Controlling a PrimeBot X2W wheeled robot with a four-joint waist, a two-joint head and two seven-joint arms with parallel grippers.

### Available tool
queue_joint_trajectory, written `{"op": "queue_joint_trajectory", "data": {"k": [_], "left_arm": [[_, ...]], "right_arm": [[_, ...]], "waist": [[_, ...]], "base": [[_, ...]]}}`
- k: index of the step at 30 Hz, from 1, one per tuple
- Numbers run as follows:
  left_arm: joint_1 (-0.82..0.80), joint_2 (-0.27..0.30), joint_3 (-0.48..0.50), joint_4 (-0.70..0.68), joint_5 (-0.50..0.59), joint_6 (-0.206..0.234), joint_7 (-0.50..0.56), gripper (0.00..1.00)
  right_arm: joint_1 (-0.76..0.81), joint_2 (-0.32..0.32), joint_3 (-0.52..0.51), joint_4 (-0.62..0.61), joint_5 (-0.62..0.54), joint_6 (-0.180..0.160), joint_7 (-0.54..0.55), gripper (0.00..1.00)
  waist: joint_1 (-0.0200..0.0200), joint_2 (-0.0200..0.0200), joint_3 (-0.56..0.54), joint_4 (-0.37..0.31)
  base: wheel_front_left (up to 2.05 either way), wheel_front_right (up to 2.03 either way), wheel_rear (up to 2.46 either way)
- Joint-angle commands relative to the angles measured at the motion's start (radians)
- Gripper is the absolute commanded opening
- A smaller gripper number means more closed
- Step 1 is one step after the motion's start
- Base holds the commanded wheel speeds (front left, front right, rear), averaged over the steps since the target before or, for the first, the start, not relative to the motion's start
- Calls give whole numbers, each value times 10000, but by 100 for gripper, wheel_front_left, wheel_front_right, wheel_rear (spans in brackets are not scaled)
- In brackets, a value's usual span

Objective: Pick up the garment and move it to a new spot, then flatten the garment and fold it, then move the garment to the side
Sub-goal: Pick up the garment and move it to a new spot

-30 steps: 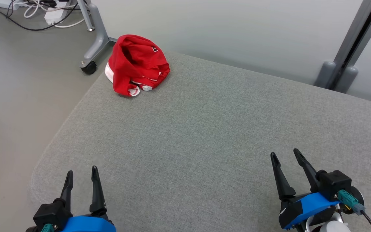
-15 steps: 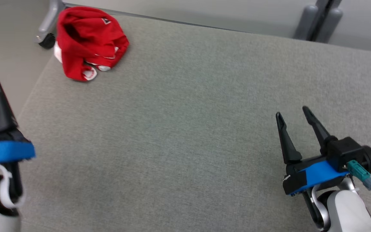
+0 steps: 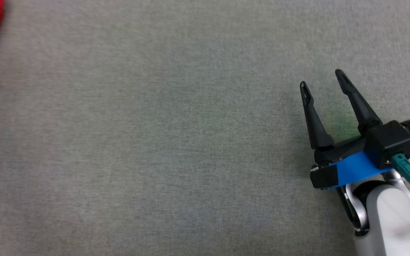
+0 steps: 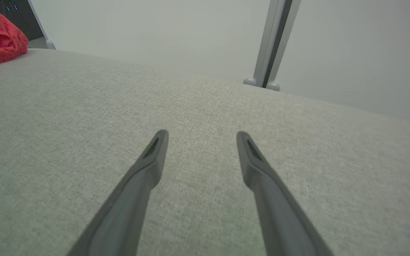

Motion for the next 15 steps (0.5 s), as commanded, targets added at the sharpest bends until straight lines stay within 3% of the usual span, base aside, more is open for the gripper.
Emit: {"op": "queue_joint_trajectory", "data": {"k": [1, 3, 4, 5, 6, 15], "left_arm": [[-397, 214, -22, 460, 140, 142, -58, 100], [-698, 235, 8, 946, 84, 161, -172, 100], [-817, 249, 16, 1115, 69, 114, -289, 70], [-923, 315, -21, 1250, 117, 48, -460, 27], [-1023, 363, -65, 1360, 153, -25, -619, 0], [-1915, -23, -861, 1257, 118, -917, -1430, 0]], "right_arm": [[-44, -29, -84, -128, -71, 1, -2, 100], [-13, -29, -142, -189, -48, 1, -52, 100], [8, -29, -183, -219, -25, 1, -88, 100], [34, -29, -219, -234, 3, 1, -116, 100], [71, -29, -258, -221, 25, 1, -153, 100], [149, -27, -297, 339, 340, 1, -548, 100]], "waist": [[-4, 0, 222, -109], [-4, 0, 444, -231], [-4, 0, 511, -270], [-4, 0, 555, -298], [-4, 0, 576, -314], [-4, 0, -118, -428]], "base": [[0, 0, 0], [0, 0, 0], [0, 0, 0], [0, 0, 0], [0, 0, 0], [0, 0, 0]]}}
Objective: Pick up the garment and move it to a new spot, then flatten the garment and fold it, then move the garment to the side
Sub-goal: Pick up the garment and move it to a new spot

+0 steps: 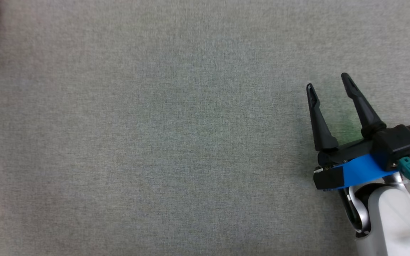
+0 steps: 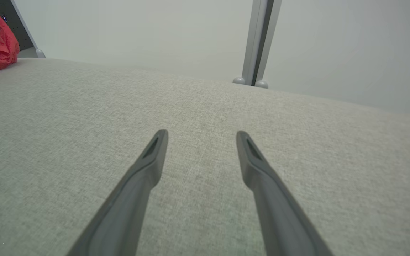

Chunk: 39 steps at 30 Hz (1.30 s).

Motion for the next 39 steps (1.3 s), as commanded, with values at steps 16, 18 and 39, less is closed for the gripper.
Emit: {"op": "queue_joint_trajectory", "data": {"k": [16, 18, 39], "left_arm": [[733, -1959, -2479, -5325, -2071, -371, 1897, 0], [1202, -2291, -2623, -6116, -2464, -319, 2179, 0], [5545, -2310, -4249, -2171, -1198, -34, -919, 100]], "right_arm": [[791, -22, -293, 1487, 857, 1, -883, 100], [915, -21, -445, 1572, 906, 1, -953, 100], [959, -21, -801, 2237, 1198, 1, -1476, 100]], "waist": [[-1, 0, -2786, -1039], [-1, 0, -2965, -1103], [-1, 0, -2840, -1366]], "base": [[0, 0, 0], [0, 0, 0], [0, 0, 0]]}}
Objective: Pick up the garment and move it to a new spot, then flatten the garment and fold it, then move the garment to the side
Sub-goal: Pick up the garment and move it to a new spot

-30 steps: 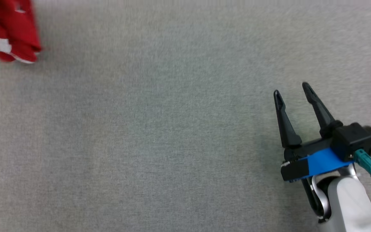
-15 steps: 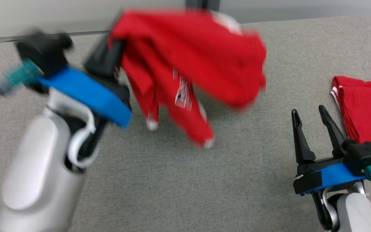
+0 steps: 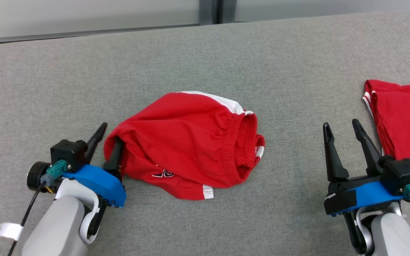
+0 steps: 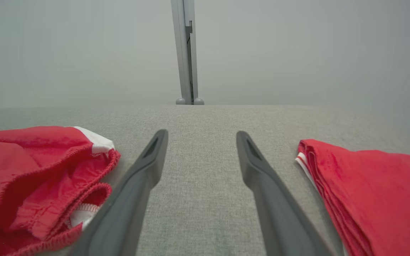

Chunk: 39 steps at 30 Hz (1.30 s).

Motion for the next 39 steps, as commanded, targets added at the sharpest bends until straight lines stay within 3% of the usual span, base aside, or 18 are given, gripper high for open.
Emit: {"op": "queue_joint_trajectory", "data": {"k": [1, 10, 20, 39], "left_arm": [[-13, -51, 23, 116, 38, 55, -222, 100], [80, -442, 552, -122, -109, 505, -1159, 100], [2178, -1334, 1748, -1521, -139, 1189, -1297, 100], [3962, -2267, 2574, -1802, 1174, 875, -1303, 100]], "right_arm": [[-7, -17, -45, 63, -45, 1, -58, 100], [124, -18, -117, 293, -182, 1, -128, 100], [789, -17, 10, 535, -77, 1, -170, 100], [1406, -18, 793, 1298, 534, 1, -409, 100]], "waist": [[1, 0, -45, 58], [1, 0, -627, 385], [1, 0, -1464, 728], [1, 0, -2155, 856]], "base": [[0, 0, 0], [0, 0, 0], [0, 0, 0], [0, 0, 0]]}}
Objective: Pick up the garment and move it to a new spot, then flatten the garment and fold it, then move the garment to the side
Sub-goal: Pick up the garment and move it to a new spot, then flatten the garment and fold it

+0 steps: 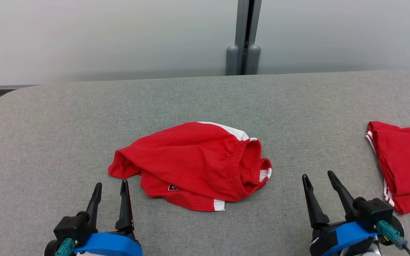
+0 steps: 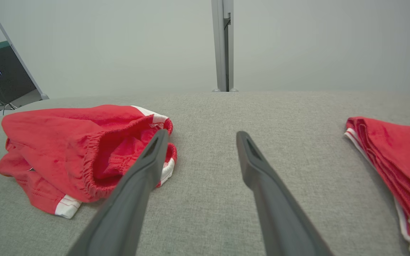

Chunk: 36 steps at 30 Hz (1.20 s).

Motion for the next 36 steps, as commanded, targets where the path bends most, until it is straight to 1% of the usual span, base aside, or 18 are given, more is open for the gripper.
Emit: {"op": "queue_joint_trajectory", "data": {"k": [1, 13, 31, 36], "left_arm": [[57, -6, 60, 42, 109, -64, -46, 100], [60, -190, 285, 171, 374, -230, -46, 100], [228, -264, 525, 236, 555, -332, -47, 100], [180, -276, 585, 117, 592, -306, -47, 100]], "right_arm": [[0, -18, 26, 74, 41, 1, -67, 100], [-238, -18, 66, 369, 29, 1, -187, 100], [-273, -18, -64, 469, -18, 1, -300, 100], [-851, -18, 252, 355, 404, 1, -16, 100]], "waist": [[0, 0, 1, -5], [0, 0, 2, -19], [0, 0, -126, 69], [0, 0, -29, 137]], "base": [[0, 0, 0], [0, 0, 0], [0, 0, 0], [0, 0, 0]]}}
